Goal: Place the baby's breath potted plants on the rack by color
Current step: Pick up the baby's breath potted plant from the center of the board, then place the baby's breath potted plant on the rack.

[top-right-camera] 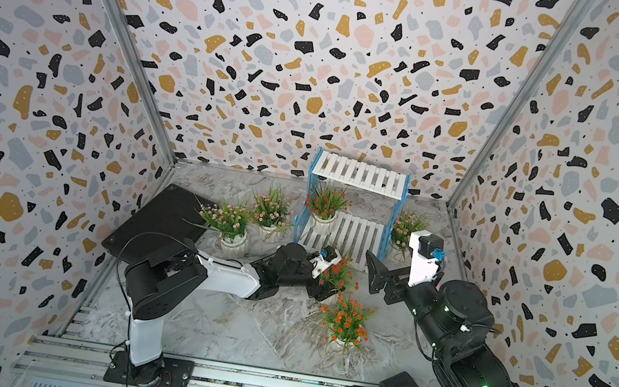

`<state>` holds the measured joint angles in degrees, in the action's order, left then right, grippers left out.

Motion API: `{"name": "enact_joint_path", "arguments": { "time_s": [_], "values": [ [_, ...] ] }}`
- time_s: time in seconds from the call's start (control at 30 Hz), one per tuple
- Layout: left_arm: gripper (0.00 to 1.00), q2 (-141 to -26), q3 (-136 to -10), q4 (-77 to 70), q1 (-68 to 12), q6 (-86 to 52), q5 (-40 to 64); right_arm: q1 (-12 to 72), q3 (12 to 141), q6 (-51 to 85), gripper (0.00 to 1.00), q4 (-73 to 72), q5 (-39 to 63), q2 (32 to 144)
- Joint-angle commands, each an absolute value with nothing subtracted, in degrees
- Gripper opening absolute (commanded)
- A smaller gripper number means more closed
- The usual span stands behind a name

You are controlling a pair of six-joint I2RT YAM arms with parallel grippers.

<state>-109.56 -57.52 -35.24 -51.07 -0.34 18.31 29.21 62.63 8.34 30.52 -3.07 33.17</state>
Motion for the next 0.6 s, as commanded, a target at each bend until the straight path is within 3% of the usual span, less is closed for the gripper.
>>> {"name": "enact_joint_path", "arguments": {
  "time_s": [0.0, 0.57],
  "values": [
    [0.75, -108.42, -64.24, -32.28, -49.69, 2.54, 17.46, 29.01, 62.37, 7.31, 0.99, 31.98, -7.36, 32.78],
    [0.79, -130.87, -101.56, -19.13, -43.77, 6.07, 16.89, 29.05, 59.44, 3.76, 0.99, 32.64, -12.20, 32.32]
  ]
}}
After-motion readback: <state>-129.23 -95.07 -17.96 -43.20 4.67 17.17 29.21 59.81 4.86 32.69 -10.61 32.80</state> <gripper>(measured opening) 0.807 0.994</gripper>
